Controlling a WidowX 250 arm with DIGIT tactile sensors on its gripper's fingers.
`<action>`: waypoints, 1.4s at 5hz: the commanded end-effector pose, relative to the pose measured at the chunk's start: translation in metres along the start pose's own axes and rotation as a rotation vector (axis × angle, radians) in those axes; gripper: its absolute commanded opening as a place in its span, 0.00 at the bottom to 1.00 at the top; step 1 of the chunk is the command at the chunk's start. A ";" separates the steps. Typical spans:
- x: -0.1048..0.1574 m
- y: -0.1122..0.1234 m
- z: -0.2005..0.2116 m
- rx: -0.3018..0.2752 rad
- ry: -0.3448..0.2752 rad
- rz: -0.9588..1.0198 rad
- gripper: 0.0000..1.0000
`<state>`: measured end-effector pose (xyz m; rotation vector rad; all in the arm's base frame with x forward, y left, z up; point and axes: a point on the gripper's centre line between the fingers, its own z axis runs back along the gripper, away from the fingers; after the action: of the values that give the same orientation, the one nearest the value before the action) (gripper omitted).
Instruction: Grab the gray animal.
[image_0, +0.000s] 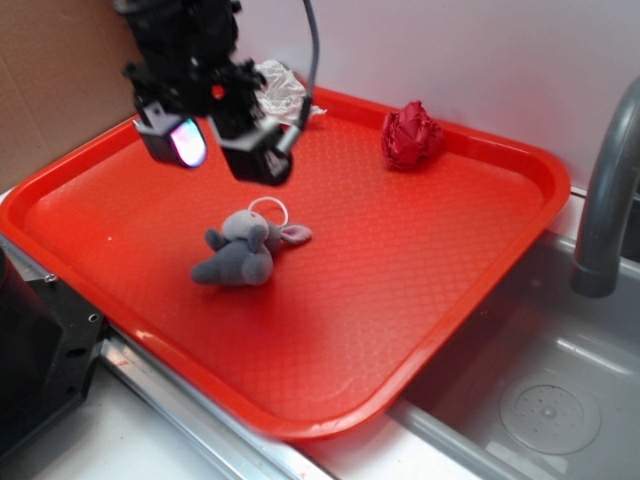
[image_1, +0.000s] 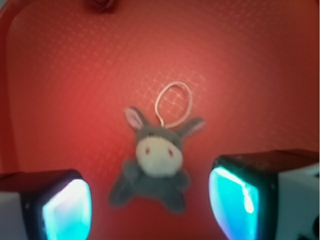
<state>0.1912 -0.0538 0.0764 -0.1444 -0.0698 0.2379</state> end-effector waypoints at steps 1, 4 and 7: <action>0.009 -0.009 -0.036 -0.024 0.067 -0.014 1.00; 0.006 -0.026 -0.046 0.021 0.199 -0.019 0.00; 0.028 -0.006 0.088 0.098 -0.012 -0.235 0.00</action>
<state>0.2101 -0.0402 0.1546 -0.0247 -0.0284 0.0012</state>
